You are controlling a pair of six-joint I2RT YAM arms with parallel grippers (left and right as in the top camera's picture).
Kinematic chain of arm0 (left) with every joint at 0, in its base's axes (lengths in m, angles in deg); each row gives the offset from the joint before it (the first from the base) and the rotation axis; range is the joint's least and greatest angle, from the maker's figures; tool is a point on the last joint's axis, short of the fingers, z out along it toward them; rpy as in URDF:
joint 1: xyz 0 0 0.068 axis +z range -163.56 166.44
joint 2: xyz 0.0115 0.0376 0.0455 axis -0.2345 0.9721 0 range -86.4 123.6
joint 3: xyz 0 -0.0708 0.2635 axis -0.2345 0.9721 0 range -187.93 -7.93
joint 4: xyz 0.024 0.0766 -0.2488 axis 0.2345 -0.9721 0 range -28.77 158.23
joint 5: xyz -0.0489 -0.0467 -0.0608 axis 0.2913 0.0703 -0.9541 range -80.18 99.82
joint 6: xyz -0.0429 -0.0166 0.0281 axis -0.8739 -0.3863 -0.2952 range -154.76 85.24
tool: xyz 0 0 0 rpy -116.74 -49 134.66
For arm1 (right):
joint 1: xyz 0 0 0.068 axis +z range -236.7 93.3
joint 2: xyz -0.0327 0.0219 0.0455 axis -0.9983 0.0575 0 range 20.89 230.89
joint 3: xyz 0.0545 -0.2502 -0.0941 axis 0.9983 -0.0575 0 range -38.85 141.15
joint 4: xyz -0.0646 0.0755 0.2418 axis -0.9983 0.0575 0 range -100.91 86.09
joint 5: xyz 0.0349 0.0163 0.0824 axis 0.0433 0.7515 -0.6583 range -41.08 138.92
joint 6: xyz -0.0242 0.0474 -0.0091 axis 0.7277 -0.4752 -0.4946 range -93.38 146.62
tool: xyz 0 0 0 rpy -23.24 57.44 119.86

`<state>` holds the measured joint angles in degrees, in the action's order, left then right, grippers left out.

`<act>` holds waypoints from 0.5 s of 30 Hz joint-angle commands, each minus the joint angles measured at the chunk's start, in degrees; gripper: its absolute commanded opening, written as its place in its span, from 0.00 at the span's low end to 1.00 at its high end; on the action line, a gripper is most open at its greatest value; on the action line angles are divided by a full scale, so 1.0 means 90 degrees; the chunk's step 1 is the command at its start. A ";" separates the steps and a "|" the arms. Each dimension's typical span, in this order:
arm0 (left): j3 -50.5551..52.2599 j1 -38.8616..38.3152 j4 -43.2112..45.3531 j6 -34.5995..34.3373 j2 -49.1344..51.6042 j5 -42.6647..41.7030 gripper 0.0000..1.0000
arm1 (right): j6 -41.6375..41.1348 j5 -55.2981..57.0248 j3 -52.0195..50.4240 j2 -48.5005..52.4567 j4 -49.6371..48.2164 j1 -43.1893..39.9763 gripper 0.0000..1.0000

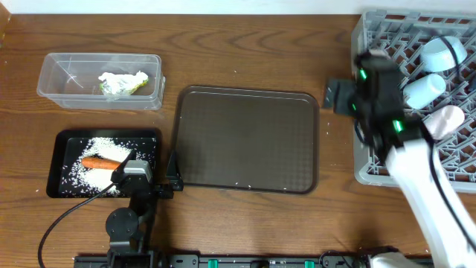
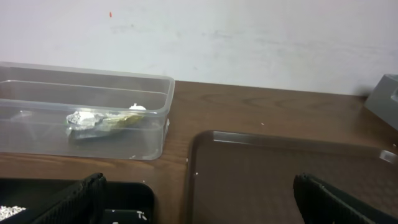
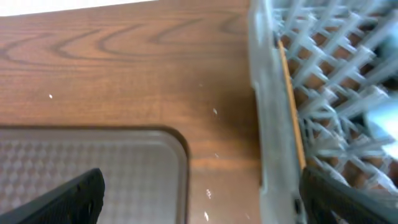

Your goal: Sort waste into correct bins and load items into the dishwasher rack

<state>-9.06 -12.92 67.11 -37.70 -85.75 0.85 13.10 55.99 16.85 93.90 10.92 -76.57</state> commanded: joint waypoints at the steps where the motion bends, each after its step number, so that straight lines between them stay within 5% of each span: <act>1: 0.0100 -0.0010 -0.0228 0.0041 -0.0041 -0.0070 0.98 | 0.0109 0.0070 -0.1195 -0.1071 -0.0493 -0.0189 0.99; 15: 0.0100 -0.0010 -0.0228 0.0039 -0.0041 -0.0070 0.98 | 0.0107 -0.0005 -0.5472 -0.5894 -0.2941 -0.0797 0.99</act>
<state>-9.13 -12.92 67.00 -37.70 -85.78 0.85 13.62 56.34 -28.04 45.38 -14.33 -82.69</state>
